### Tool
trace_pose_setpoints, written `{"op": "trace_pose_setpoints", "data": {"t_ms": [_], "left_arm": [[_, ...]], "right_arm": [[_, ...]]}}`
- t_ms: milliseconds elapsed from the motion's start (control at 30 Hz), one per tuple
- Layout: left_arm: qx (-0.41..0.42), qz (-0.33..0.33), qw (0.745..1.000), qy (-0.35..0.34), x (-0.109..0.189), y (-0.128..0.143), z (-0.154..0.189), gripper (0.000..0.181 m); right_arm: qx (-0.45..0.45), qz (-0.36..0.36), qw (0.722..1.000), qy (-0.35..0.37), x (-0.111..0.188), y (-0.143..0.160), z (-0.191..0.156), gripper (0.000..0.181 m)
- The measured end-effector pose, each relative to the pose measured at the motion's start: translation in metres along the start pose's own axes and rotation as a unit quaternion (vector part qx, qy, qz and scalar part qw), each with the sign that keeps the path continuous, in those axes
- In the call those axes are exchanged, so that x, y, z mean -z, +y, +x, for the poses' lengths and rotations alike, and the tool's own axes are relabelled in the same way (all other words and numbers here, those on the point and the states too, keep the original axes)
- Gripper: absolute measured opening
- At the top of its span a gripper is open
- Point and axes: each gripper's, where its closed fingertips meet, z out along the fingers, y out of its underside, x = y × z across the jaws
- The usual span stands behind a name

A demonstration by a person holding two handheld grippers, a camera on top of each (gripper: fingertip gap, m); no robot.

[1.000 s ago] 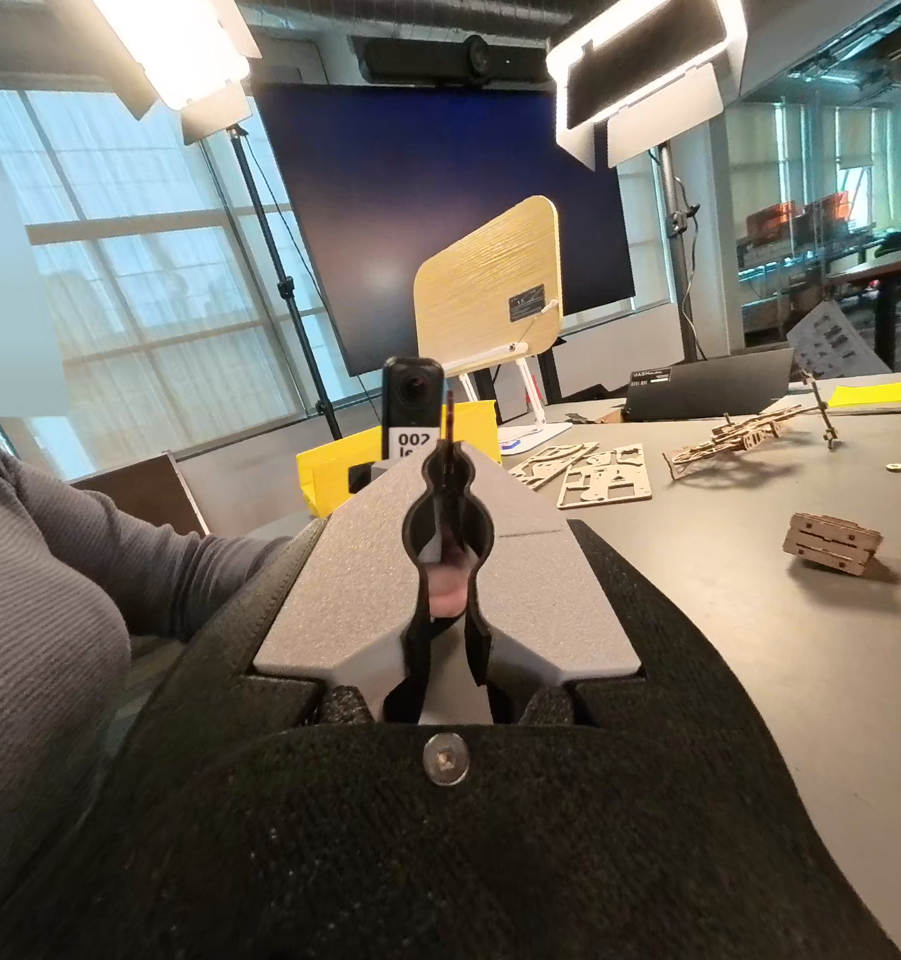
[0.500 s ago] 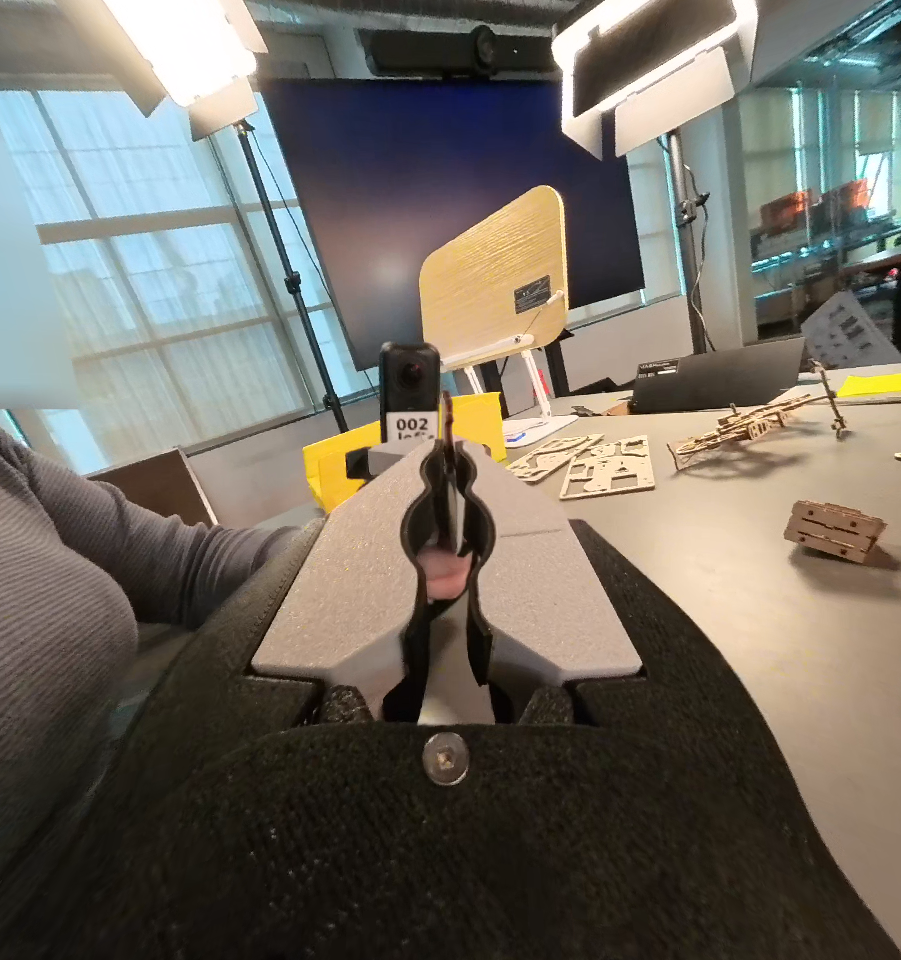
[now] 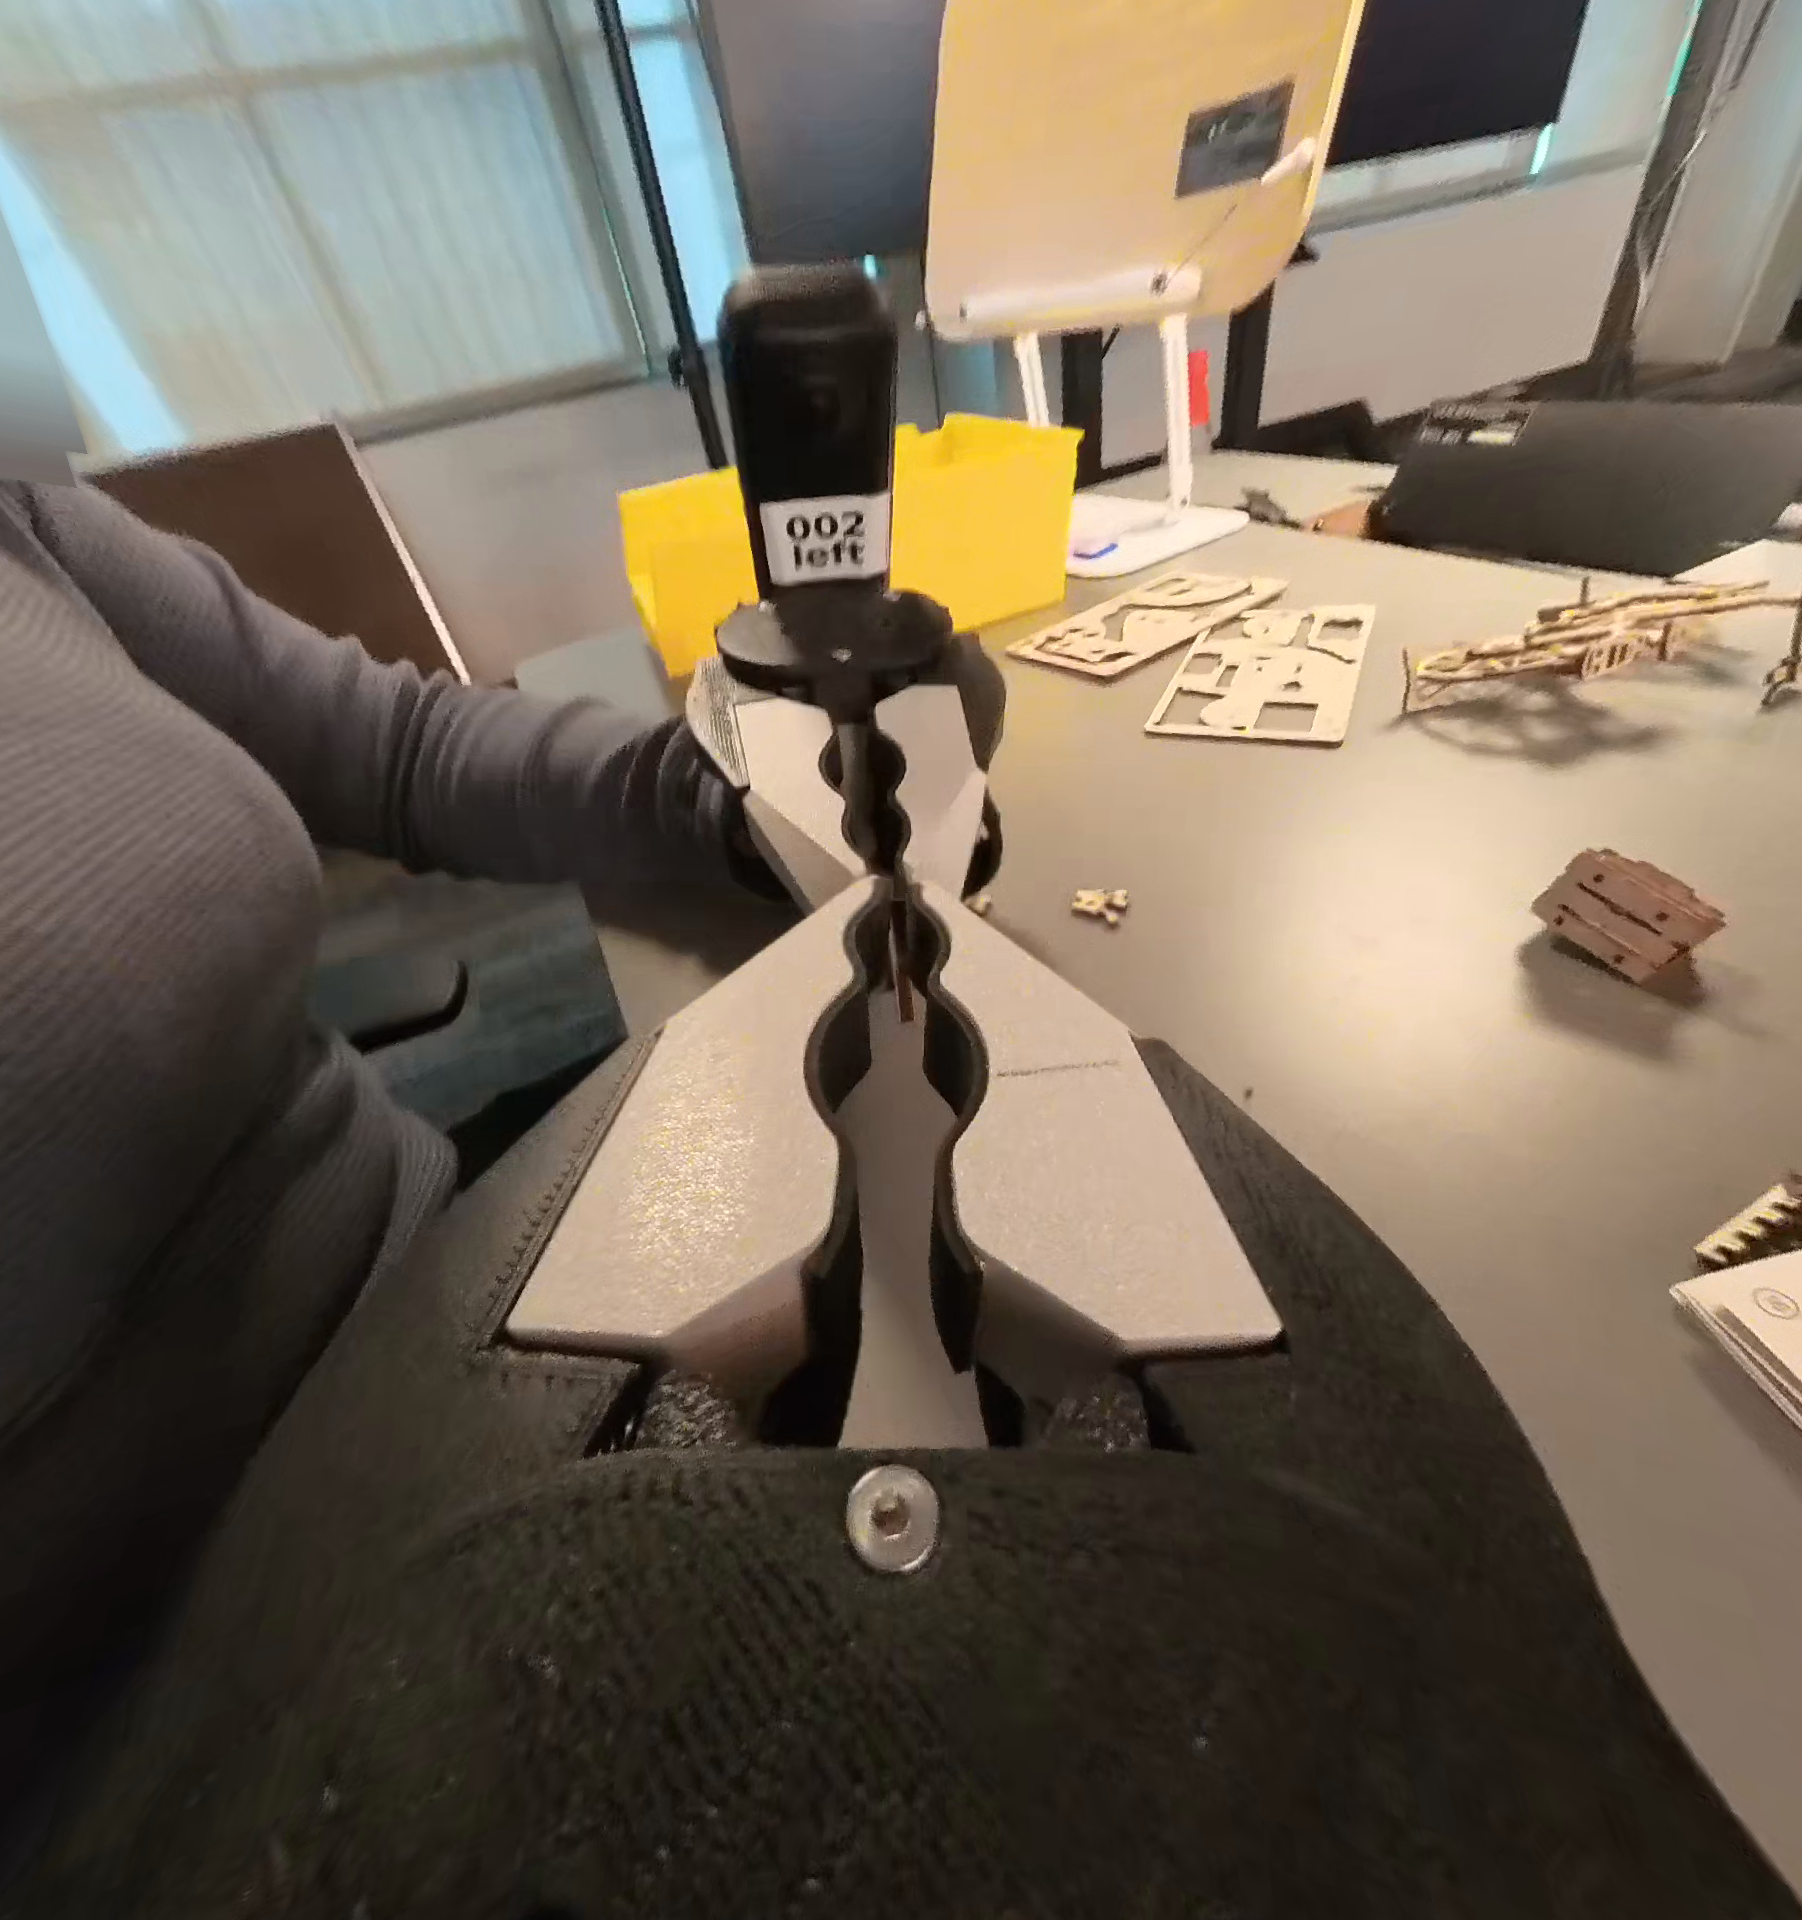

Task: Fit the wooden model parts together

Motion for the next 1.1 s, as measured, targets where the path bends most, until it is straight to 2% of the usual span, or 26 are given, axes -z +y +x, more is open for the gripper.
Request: {"op": "trace_pose_setpoints", "data": {"t_ms": [133, 233, 500, 967, 1100], "left_arm": [[-0.006, -0.015, 1.0, 0.001, -0.003, 0.004, 0.002, 0.001], [-0.012, -0.027, 1.0, 0.008, -0.004, 0.007, 0.005, 0.001], [-0.028, -0.063, 0.997, 0.027, -0.008, 0.017, 0.012, 0.001], [-0.048, -0.084, 0.995, 0.013, -0.009, 0.024, 0.01, 0.001], [-0.057, -0.089, 0.994, 0.014, -0.009, 0.025, 0.012, 0.001]], "right_arm": [[0.021, -0.062, 0.998, 0.004, 0.004, 0.011, -0.001, 0.007], [0.035, -0.094, 0.995, 0.002, 0.004, 0.018, -0.004, 0.002], [0.071, -0.166, 0.983, -0.012, 0.009, 0.032, -0.011, 0.001], [0.065, -0.176, 0.982, -0.006, 0.006, 0.038, -0.009, 0.006], [0.062, -0.185, 0.981, -0.014, 0.006, 0.042, -0.011, 0.001]]}}
